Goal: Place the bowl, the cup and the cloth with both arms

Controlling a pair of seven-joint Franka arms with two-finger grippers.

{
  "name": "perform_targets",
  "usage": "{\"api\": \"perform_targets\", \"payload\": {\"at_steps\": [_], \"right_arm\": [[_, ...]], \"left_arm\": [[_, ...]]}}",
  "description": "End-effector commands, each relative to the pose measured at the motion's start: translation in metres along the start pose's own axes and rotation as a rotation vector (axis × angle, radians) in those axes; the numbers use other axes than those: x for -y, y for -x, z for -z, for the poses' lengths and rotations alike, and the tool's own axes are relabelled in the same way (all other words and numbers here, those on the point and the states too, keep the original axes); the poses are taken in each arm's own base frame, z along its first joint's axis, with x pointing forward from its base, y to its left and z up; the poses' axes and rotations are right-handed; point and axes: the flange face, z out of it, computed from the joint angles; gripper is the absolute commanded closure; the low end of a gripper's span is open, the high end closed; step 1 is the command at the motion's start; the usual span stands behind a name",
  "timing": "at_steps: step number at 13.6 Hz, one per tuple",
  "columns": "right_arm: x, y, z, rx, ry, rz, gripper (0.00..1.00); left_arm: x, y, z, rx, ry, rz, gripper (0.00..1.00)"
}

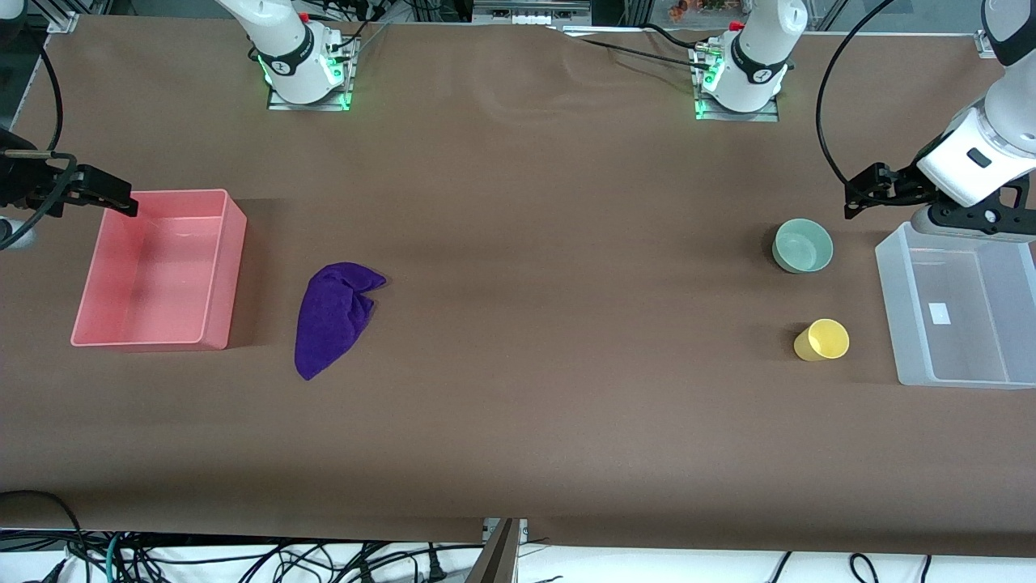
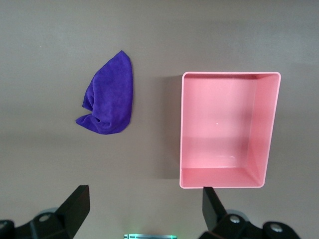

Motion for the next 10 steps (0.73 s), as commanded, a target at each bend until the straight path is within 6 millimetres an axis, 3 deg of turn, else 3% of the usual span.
{"api": "perform_targets", "payload": {"at_steps": [1, 10], "right_arm": [[-0.003, 0.001, 0.003, -0.010, 0.002, 0.009, 0.00], [-0.006, 0.001, 0.003, -0.010, 0.002, 0.006, 0.00]], "left_arm": [[0.001, -0.001, 0.003, 0.001, 0.018, 0.017, 0.00], [0.013, 0.004, -0.001, 0.045, 0.023, 0.029, 0.00]]}}
